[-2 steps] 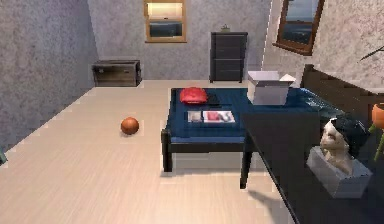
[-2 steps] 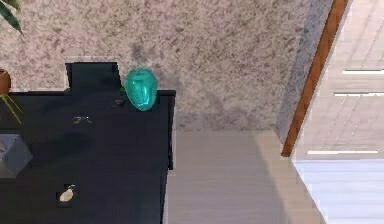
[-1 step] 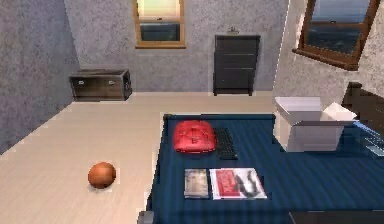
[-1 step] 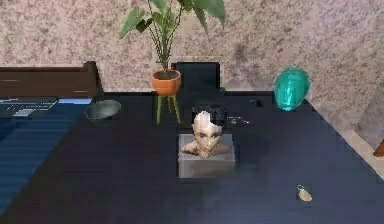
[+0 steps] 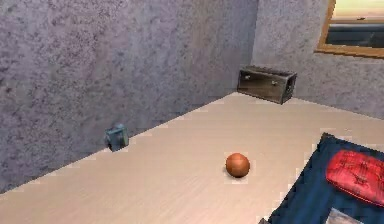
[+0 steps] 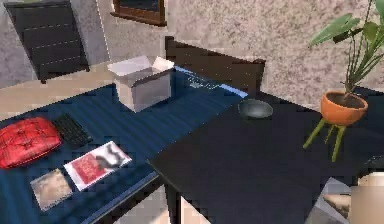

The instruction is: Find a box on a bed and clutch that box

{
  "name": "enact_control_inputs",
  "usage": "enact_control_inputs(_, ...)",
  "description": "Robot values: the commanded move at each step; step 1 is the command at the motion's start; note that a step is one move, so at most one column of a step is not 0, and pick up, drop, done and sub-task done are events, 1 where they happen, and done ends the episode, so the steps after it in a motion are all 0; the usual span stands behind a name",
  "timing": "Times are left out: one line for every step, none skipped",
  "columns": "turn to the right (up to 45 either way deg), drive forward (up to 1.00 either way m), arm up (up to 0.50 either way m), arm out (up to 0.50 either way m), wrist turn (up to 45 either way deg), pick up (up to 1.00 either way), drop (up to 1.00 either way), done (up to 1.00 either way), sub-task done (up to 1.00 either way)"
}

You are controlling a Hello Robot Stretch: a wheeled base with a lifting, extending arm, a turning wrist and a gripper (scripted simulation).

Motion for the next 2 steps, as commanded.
enact_control_inputs(-45.0,0.00,0.00,0.00,0.0,0.00,0.00,0.00,0.00)
enact_control_inputs(0.0,0.15,0.00,0.00,0.0,0.00,0.00,0.00,0.00)
